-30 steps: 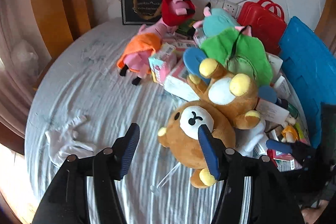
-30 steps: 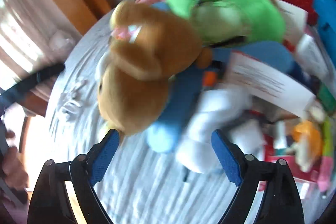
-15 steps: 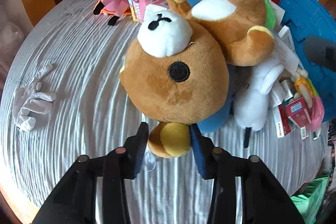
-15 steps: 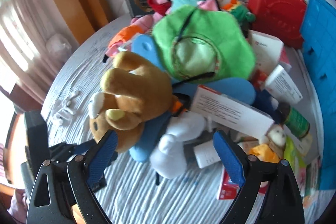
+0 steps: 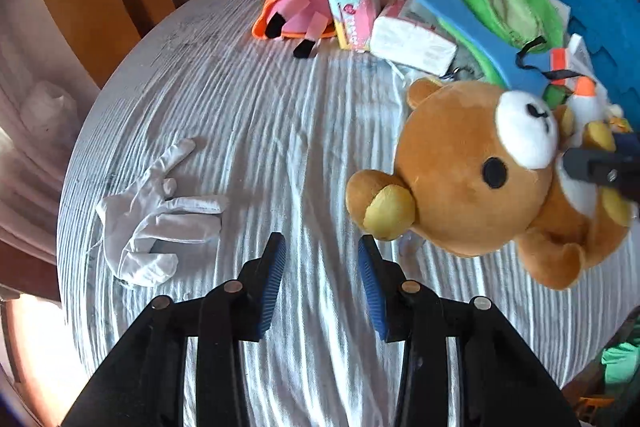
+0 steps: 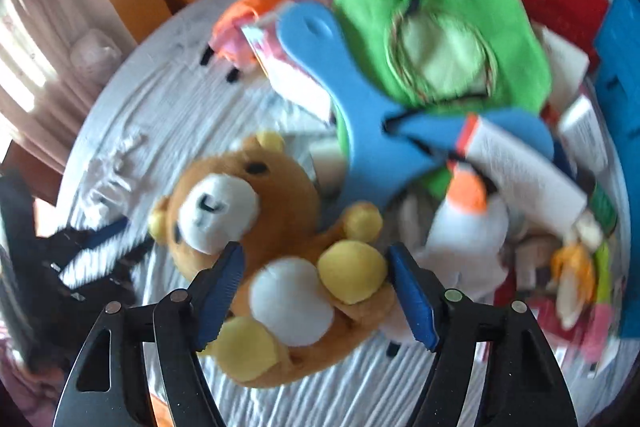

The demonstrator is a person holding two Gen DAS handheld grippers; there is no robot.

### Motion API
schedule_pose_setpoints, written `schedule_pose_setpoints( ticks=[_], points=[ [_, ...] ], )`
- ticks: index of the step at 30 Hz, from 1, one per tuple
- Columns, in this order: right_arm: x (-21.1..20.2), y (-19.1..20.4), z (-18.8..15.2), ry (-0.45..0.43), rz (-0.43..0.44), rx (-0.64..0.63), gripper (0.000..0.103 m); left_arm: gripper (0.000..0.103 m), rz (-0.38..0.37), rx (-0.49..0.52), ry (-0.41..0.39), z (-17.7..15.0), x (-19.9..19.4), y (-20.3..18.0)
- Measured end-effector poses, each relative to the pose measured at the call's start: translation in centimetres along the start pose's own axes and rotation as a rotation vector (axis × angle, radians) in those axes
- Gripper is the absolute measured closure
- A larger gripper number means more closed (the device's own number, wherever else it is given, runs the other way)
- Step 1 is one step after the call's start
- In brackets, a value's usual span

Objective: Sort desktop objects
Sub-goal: 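Reach both grippers toward the brown teddy bears in the pile, then grasp the brown teddy bear's leg with the left gripper while the right grasps the other bear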

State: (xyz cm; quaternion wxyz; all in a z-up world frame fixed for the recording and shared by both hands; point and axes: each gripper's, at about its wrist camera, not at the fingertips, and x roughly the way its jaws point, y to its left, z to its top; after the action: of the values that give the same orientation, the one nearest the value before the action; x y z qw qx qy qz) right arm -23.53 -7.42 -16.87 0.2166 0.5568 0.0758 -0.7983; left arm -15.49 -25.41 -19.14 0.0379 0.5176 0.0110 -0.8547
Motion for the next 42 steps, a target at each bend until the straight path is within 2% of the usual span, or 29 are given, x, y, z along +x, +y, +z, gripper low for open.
schedule_pose_setpoints(
  ticks=[1,3,5,6,9,15,24,27,29,32,34,37,42],
  points=[
    [0.0,-0.9,-0.9,0.012,0.047,0.052,0.026,0.066,-0.019,0.016,-0.01,0.3,-0.4,-0.1],
    [-0.4,-1.9,-1.9,0.013,0.068,0.114,0.022,0.058,-0.051,0.077,-0.033,0.5,-1.4,-0.7],
    [-1.1,-2.5,-2.7,-0.005,0.058,0.169,0.017,0.039,-0.075,0.14,-0.056,1.2,-1.8,-2.0],
    [-1.4,-2.6,-3.0,-0.01,0.054,0.19,0.015,0.038,-0.082,0.18,-0.062,1.5,-1.6,-2.6],
    [-2.1,-2.7,-3.7,-0.026,0.056,0.243,0.013,0.037,-0.098,0.239,-0.04,1.9,-0.3,-3.9],
    [-2.6,-2.0,-4.3,-0.021,0.052,0.244,0.012,0.037,-0.108,0.217,-0.015,1.7,0.2,-4.1],
    [-4.5,-1.1,-5.4,-0.036,0.081,0.227,0.007,0.037,-0.071,0.183,-0.014,-0.8,-2.9,-3.3],
    [-5.3,-0.3,-6.0,-0.049,0.073,0.244,0.002,0.037,-0.108,0.185,-0.033,-1.4,-3.6,-2.2],
    [-6.4,0.1,-6.6,-0.091,0.046,0.268,0.0,0.037,-0.121,0.211,-0.045,-1.4,-3.6,-1.8],
    [-7.4,0.0,-7.4,-0.136,0.003,0.368,0.0,0.037,-0.151,0.26,-0.049,-1.2,-3.2,-1.0],
    [-7.7,0.0,-7.9,-0.144,-0.001,0.42,0.0,0.037,-0.2,0.296,-0.051,-1.0,-3.1,-0.6],
    [-7.4,0.8,-8.6,-0.153,-0.048,0.469,0.0,0.037,-0.227,0.372,-0.043,-0.6,-2.3,-0.7],
    [-5.7,2.2,-8.7,-0.139,-0.057,0.529,0.0,0.037,-0.286,0.444,-0.03,0.8,-0.6,-1.2]
  ],
)
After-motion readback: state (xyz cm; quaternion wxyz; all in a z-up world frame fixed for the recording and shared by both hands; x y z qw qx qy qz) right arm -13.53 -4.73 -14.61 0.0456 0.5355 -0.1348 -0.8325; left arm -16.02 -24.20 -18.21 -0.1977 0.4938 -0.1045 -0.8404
